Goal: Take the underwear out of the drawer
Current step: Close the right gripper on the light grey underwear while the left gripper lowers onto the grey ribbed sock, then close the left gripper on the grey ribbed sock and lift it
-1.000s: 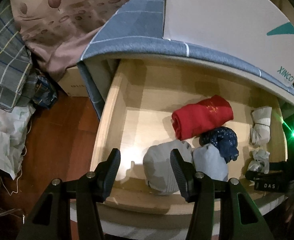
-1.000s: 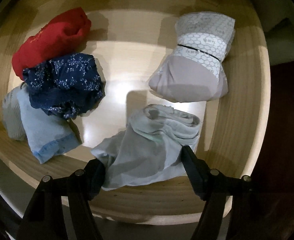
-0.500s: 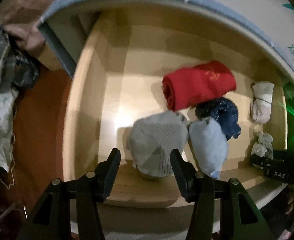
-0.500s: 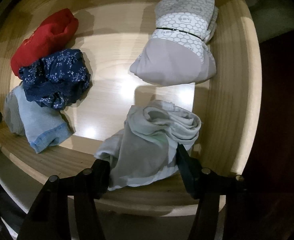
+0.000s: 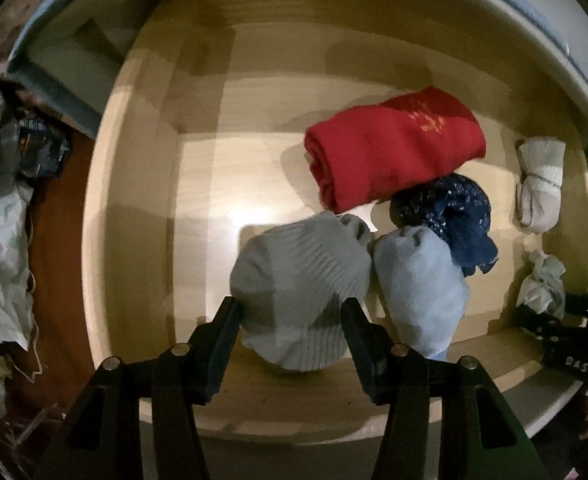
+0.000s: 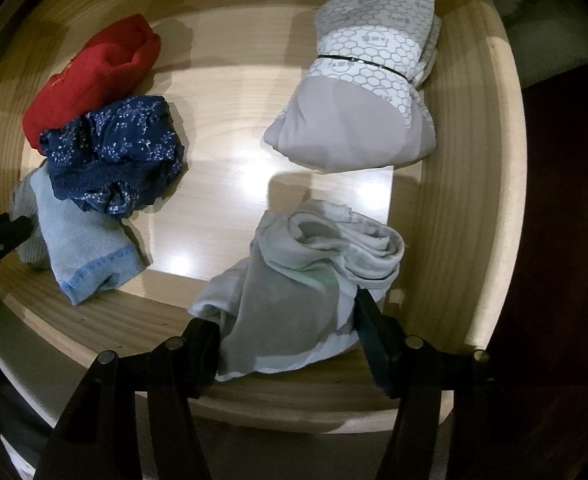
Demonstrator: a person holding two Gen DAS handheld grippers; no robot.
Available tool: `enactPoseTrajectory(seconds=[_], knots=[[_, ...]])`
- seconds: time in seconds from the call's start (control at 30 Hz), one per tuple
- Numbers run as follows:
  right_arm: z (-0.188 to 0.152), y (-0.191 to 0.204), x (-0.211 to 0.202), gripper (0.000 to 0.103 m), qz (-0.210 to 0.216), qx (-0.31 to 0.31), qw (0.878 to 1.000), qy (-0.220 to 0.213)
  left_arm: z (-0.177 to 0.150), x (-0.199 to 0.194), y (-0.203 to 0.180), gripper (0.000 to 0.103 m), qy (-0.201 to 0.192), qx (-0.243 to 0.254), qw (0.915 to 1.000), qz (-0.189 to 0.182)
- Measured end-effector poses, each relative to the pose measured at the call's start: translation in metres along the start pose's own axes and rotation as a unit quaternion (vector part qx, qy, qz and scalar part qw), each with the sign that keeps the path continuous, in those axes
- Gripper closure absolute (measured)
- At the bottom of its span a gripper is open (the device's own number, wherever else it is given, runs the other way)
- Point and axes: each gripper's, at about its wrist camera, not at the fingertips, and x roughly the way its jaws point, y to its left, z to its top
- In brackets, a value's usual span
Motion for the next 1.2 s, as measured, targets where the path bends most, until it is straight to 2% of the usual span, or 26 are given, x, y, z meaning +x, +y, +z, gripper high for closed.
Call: enactPoseTrajectory(seconds=[0.13, 0.6, 0.77, 0.97, 1.2], knots=[[0.0, 0.0, 0.0, 0.044, 0.0, 0.0, 1.0, 0.0, 0.002, 0.005, -0.01, 0.046, 0.012, 0.008, 0.9998, 0.014], [0.0, 0.004, 0.002, 0.042, 0.001, 0.0, 1.0, 0.003, 0.013, 0.026, -0.013, 0.046, 0.083, 0.002, 0.9965, -0.009], [0.001, 0.005, 0.002, 0.041, 0.0, 0.0, 1.0, 0.003, 0.015, 0.028, -0.004, 0.046, 0.083, -0.001, 0.9965, -0.013], [0.002, 0.004, 0.003, 0.041, -0.001, -0.001, 1.0, 0.004, 0.014, 0.027, 0.012, 0.055, 0.072, 0.016, 0.9973, -0.004], [0.005, 0.008, 0.007, 0.041, -0.013, -0.008, 1.0, 0.016, 0.015, 0.021, -0.003, 0.061, 0.05, 0.044, 0.9976, 0.018]])
